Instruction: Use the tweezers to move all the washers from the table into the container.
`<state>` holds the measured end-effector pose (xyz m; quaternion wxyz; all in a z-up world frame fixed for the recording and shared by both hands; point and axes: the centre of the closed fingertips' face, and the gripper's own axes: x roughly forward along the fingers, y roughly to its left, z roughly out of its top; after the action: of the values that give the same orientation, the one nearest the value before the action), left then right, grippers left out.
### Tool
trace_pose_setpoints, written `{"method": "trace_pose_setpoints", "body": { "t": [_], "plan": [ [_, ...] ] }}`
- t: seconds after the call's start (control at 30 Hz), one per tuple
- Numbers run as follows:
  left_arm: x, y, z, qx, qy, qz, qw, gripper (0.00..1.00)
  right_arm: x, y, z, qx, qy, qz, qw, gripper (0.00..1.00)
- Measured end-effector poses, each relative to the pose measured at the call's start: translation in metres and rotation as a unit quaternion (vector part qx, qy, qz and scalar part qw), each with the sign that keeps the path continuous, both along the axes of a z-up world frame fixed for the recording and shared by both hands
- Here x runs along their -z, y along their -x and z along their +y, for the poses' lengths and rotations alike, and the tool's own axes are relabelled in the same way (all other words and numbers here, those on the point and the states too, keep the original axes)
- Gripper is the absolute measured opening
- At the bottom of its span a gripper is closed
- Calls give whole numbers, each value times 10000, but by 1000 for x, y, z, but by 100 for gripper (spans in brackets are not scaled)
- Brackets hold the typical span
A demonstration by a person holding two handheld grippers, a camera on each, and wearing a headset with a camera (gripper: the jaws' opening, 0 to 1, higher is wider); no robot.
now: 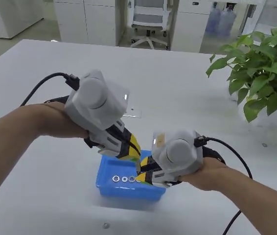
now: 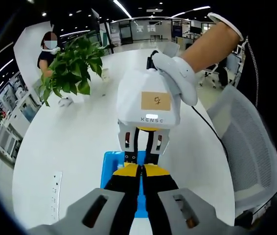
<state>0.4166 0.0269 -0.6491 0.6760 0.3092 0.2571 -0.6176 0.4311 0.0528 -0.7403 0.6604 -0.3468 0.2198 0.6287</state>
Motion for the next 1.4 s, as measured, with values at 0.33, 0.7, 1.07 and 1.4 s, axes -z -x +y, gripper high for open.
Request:
{"method": "trace_pose_setpoints", "body": {
  "t": [0.33,0.7,1.07,1.4],
  "plan": [
    [-2,22,8,-50,-48,13,10000,5,-2,22,10,-62,-60,31,10000,11],
    [5,41,19,-144,-96,84,9998,5,4,44,21,-170,-89,135,9997,11],
    [18,53,30,-225,-131,196,9995,5,15,60,29,-276,-82,262,9992,11],
    [30,64,36,-315,-132,316,9989,5,28,75,35,-371,-65,393,9985,12]
  ]
}}
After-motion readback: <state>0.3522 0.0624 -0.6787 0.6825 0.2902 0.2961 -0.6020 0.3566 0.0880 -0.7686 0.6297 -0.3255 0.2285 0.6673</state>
